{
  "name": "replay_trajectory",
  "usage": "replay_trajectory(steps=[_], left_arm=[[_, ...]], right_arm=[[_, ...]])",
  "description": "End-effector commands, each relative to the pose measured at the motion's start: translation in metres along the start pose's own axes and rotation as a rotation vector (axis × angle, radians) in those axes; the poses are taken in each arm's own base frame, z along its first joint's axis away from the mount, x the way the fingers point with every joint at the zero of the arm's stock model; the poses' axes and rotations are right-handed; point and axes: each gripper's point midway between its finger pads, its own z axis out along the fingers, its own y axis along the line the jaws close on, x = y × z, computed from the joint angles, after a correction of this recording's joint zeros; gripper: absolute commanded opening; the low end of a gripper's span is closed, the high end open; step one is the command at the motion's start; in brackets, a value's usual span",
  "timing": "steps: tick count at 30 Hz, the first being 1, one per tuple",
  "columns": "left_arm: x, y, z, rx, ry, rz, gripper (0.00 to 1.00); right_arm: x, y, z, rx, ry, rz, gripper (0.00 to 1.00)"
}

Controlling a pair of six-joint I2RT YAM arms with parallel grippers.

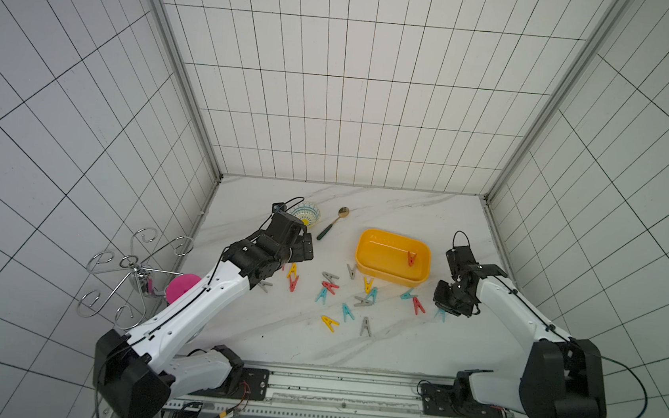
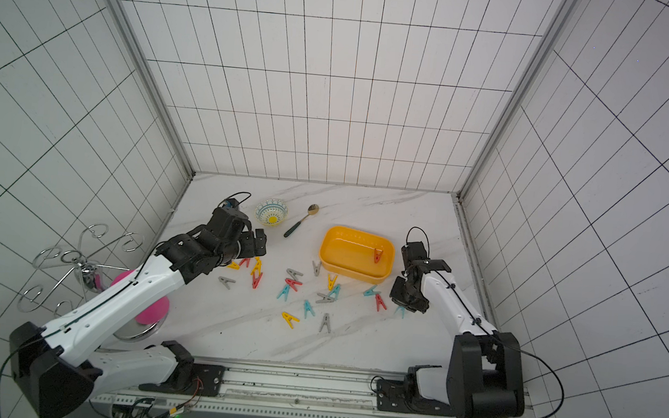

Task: Put the clothespins into the storage box
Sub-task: Place the clothespin in the storage box.

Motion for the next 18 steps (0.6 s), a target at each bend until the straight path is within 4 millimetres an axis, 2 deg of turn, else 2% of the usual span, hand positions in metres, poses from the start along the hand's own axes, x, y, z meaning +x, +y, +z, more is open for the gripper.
replay_trajectory(steps=[1, 5, 8, 11, 18], left_arm=[[-0.002, -0.008, 0.002, 0.001, 0.005, 0.044, 0.98], [0.005, -0.017, 0.009, -0.013, 0.029, 0.087, 0.98], [0.009, -0.023, 0.014, -0.015, 0.051, 0.101, 0.98], [0.013, -0.027, 0.019, -0.014, 0.069, 0.110, 0.98], [0.020, -0.030, 0.024, -0.020, 0.091, 0.125, 0.98]], right_arm=[[-0.033, 0.010, -0.034, -0.009, -0.092, -0.044, 0.20], [-0.066, 0.037, -0.057, -0.047, -0.161, -0.087, 0.20], [-0.089, 0.069, -0.063, -0.064, -0.182, -0.164, 0.20], [-0.109, 0.097, -0.052, -0.057, -0.195, -0.236, 0.21], [-0.131, 0.135, -0.012, -0.032, -0.188, -0.346, 0.21]])
